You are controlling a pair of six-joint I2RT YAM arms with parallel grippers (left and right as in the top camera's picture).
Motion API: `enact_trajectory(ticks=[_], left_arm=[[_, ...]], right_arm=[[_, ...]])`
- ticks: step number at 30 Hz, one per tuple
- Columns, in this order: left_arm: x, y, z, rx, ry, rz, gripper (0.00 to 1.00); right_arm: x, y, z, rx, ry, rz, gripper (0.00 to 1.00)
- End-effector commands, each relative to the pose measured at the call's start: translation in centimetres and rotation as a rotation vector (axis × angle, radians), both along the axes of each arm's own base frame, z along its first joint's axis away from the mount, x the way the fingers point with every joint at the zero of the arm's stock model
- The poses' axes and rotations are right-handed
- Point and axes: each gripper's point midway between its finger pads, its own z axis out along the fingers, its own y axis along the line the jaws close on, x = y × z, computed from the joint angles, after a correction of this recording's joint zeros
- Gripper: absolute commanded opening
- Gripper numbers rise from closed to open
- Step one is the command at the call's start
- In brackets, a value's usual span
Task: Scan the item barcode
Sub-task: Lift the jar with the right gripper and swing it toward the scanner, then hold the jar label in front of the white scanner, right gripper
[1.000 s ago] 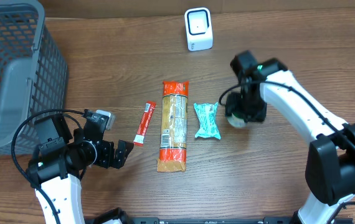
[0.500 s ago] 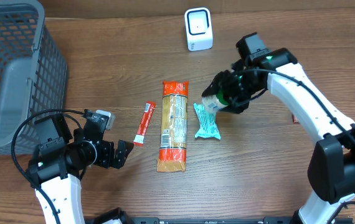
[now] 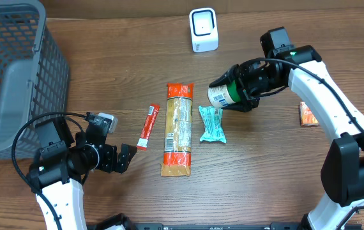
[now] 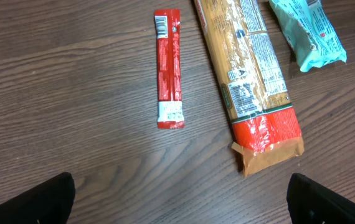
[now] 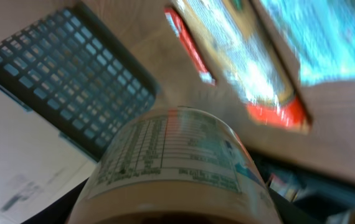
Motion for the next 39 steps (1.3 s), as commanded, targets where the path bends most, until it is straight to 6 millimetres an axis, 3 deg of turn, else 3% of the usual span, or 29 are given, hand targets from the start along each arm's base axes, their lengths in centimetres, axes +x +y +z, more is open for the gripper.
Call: enact_trajectory(ticks=[1,13,16,19,23,27,32,36,39], left_arm=[[0.2,0.3,0.4,0.012,-0.015,-0.008,1.0],[0.3,0.3,0.4,0.012,-0.015,-0.008,1.0],[0.3,0.3,0.4,0.012,-0.015,-0.008,1.0],[0.2,0.3,0.4,0.012,-0.015,-0.008,1.0],[0.2,0.3,0.4,0.012,-0.015,-0.008,0.99],[0.2,0.3,0.4,0.012,-0.015,-0.008,1.0],[0.2,0.3,0.4,0.012,-0.015,-0.008,1.0],[0.2,0.3,0.4,0.012,-0.015,-0.008,1.0],[0.3,0.3,0.4,0.012,-0.015,-0.008,1.0]], right_arm=[[-0.4,-0.3,2.1,0.089,0.1,-0.038,0.04],[0.0,-1.0,2.3,0.097,0.125,-0.066,0.04],[0.7,-1.5,1.2,0.026,0.086,-0.086,0.04],[2.3,-3.1,-1.2,-0.137,-0.002,-0.134,0.04],[4.4,-6.9,-4.4,-0.426,-0.098,-0.222,0.04],[5.3,-9.8,-5.8,-0.611,-0.156,-0.252,0.04],[7.0,-9.3,-5.1,-0.588,-0.366,-0.113,0.04],[8.3,-6.3,-2.5,-0.38,-0.6,0.043,0.04],[9.2,-6.3,-1.4,-0.382,-0.665,0.053,0.04]])
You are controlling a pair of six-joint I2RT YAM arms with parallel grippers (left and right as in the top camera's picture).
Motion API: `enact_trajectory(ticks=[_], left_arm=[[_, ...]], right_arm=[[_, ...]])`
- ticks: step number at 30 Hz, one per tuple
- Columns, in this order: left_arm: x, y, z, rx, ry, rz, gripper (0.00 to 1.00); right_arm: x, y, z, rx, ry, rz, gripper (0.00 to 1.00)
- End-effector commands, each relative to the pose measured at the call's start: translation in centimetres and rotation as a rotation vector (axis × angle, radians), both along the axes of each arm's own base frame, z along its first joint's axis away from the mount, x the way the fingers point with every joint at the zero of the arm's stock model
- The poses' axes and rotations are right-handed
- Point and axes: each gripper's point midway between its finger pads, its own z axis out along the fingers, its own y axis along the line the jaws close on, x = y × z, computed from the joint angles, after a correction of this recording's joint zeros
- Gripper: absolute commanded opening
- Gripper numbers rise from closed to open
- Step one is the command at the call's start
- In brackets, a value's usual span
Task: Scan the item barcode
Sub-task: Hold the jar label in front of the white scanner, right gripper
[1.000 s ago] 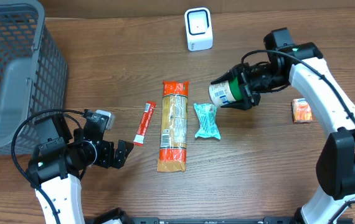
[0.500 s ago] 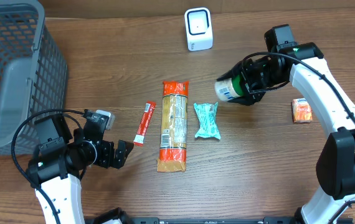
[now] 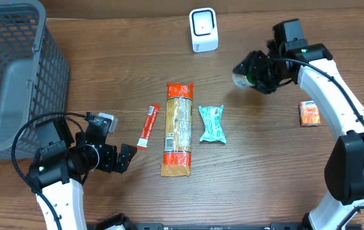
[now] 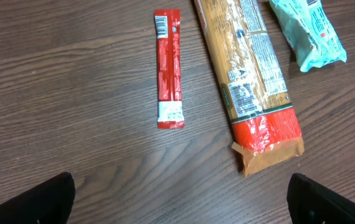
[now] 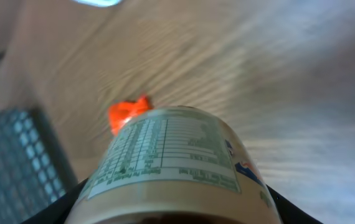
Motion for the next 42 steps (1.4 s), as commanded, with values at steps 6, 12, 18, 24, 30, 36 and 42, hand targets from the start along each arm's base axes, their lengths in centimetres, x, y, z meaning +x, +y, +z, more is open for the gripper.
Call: enact_trajectory(ticks=[6,12,18,24,30,36,42], left_arm=[[0.3,0.3,0.4,0.012,-0.015,-0.008,1.0],[0.3,0.3,0.4,0.012,-0.015,-0.008,1.0],[0.3,0.3,0.4,0.012,-0.015,-0.008,1.0],[0.3,0.3,0.4,0.012,-0.015,-0.008,1.0],[0.3,0.3,0.4,0.012,-0.015,-0.008,1.0],[0.3,0.3,0.4,0.012,-0.016,-0.008,1.0],[0.3,0.3,0.4,0.012,-0.015,-0.008,1.0]], right_arm=[[1.2,1.2,7.3,-0.086,-0.248,0.224,0.04],[0.5,0.5,14.5,-0.222,-0.357,0.243,0.04],[-0.2,1.4,17.1,-0.313,-0.434,0.274,0.04],[1.3,1.0,16.4,-0.402,-0.469,0.227,0.04],[2.7,1.3,17.5,-0.41,-0.545,0.205,0.04],[4.4,2.1,17.5,-0.404,-0.613,0.184,0.04],[5.6,3.2,14.1,-0.409,-0.622,0.197,0.04]])
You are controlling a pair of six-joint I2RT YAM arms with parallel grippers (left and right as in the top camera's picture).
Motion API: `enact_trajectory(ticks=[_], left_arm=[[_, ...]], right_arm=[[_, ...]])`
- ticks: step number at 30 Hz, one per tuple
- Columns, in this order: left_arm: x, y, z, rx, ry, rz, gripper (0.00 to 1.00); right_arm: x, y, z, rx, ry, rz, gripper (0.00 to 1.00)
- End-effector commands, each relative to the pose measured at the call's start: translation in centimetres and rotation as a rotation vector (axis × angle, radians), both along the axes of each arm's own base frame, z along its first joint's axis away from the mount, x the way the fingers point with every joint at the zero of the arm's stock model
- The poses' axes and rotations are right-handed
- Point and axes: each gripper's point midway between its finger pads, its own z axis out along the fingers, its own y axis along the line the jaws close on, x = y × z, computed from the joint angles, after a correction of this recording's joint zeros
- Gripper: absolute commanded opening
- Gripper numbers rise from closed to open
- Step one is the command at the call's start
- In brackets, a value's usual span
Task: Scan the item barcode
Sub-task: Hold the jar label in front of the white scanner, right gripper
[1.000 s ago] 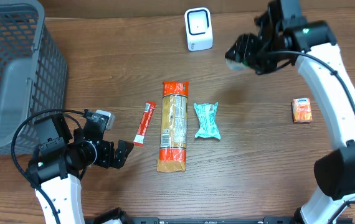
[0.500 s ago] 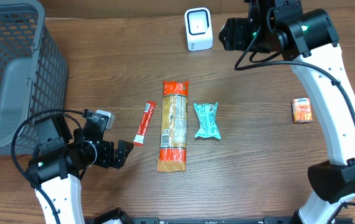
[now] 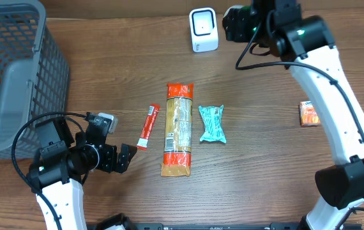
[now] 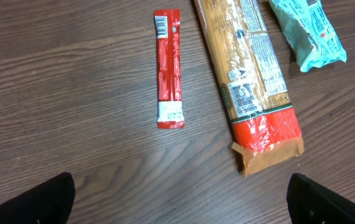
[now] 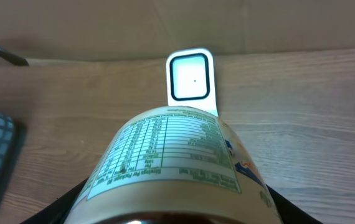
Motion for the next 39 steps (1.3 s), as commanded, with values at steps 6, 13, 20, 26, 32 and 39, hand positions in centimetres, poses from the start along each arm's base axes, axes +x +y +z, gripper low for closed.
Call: enact_trajectory(ticks=[6,13,20,26,32,39], left_arm=[[0.3,0.3,0.4,0.012,-0.015,-0.008,1.0],[0.3,0.3,0.4,0.012,-0.015,-0.008,1.0],[0.3,0.3,0.4,0.012,-0.015,-0.008,1.0],[0.3,0.3,0.4,0.012,-0.015,-0.008,1.0],[0.3,0.3,0.4,0.012,-0.015,-0.008,1.0],[0.3,0.3,0.4,0.012,-0.015,-0.008,1.0]], right_arm=[[0.8,0.7,-4.5,-0.025,0.023,0.007,0.05],[1.3,2.0,-5.9,-0.043,0.025,0.048,0.05],[0.2,4.6,-5.3,-0.092,-0.015,0.151,0.04],[-0.5,5.3,-5.6,-0.091,0.003,0.173,0.04],[-0.7,5.6,-3.7,-0.036,-0.025,0.195,0.04],[0.3,6.8,0.3,0.005,-0.097,0.185,0.03]])
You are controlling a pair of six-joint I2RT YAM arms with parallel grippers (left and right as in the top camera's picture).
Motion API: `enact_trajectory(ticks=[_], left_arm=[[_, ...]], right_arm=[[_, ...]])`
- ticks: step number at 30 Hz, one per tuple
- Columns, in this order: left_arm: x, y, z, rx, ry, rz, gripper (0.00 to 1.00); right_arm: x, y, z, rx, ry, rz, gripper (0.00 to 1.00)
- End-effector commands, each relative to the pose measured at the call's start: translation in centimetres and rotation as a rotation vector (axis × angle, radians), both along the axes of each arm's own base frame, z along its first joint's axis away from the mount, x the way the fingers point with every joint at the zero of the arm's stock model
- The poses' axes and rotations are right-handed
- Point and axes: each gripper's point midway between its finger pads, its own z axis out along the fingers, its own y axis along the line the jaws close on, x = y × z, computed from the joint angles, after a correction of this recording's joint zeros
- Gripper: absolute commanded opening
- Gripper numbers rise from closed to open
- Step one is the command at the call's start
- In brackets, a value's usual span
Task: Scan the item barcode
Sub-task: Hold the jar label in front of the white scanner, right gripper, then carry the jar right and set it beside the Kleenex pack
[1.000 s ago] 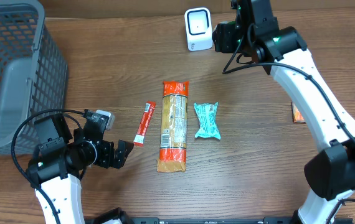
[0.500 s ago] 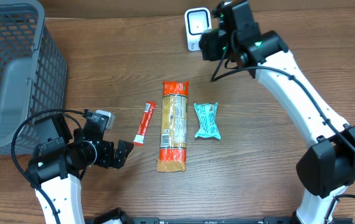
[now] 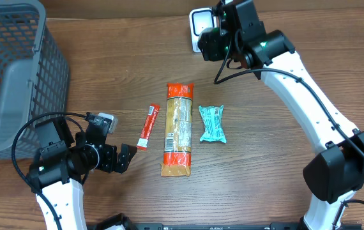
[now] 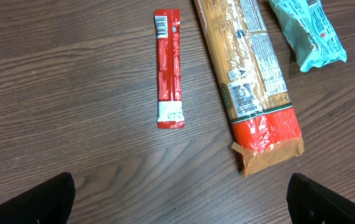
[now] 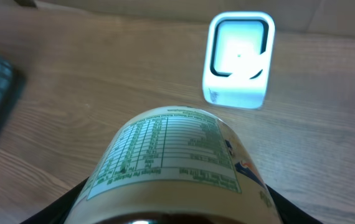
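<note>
A white barcode scanner [image 3: 198, 23] stands at the table's far edge; in the right wrist view the scanner [image 5: 238, 60] has a bright window. My right gripper [image 3: 222, 37] is shut on a jar [image 3: 210, 43] with a green-and-white label, held just in front and to the right of the scanner. In the right wrist view the jar [image 5: 174, 158] fills the lower frame, its nutrition table facing up, with the right gripper [image 5: 174, 211] round it. My left gripper [image 3: 126, 158] rests open near the front left; in the left wrist view the left gripper [image 4: 180, 202] holds nothing.
A grey basket [image 3: 38, 38] stands at the far left. A red stick packet [image 3: 147, 126], a long pasta packet [image 3: 177, 128] and a teal packet [image 3: 211, 123] lie side by side mid-table. The right arm reaches across the right half of the table.
My right gripper has moved left with the jar, from right of the scanner to just in front of it. The scanner window looks brighter. The left arm has not moved.
The right gripper held the jar low beside the teal packet. Then it held it farther back and to the right, then up beside the scanner's right side. Now the jar is in front of the scanner. The left gripper stayed open and still throughout.
</note>
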Motion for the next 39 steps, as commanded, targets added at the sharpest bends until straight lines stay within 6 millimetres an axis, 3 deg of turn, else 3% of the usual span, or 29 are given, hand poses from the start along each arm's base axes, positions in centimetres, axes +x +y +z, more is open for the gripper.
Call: enact_trajectory(ticks=[1,3,6,11,16,21,31,39], left_arm=[[0.3,0.3,0.4,0.012,-0.016,-0.008,1.0],[0.3,0.3,0.4,0.012,-0.016,-0.008,0.99],[0.3,0.3,0.4,0.012,-0.016,-0.008,1.0],[0.3,0.3,0.4,0.012,-0.016,-0.008,1.0],[0.3,0.3,0.4,0.012,-0.016,-0.008,1.0],[0.3,0.3,0.4,0.012,-0.016,-0.008,1.0],[0.3,0.3,0.4,0.012,-0.016,-0.008,1.0],[0.3,0.3,0.4,0.012,-0.015,-0.008,0.99]], right_arm=[[1.1,0.7,6.0,0.067,-0.112,-0.017,0.03],[2.0,0.7,6.7,0.058,-0.127,-0.036,0.03],[3.3,1.0,5.9,0.048,-0.125,-0.042,0.03],[6.8,1.0,1.0,0.006,-0.116,-0.085,0.04],[11.9,1.4,-3.3,-0.053,-0.232,-0.156,0.04],[15.5,1.0,-4.8,-0.036,-0.347,-0.233,0.04],[18.5,2.5,-5.4,0.074,-0.498,-0.253,0.04],[19.5,2.3,-7.7,0.093,-0.514,-0.291,0.04]])
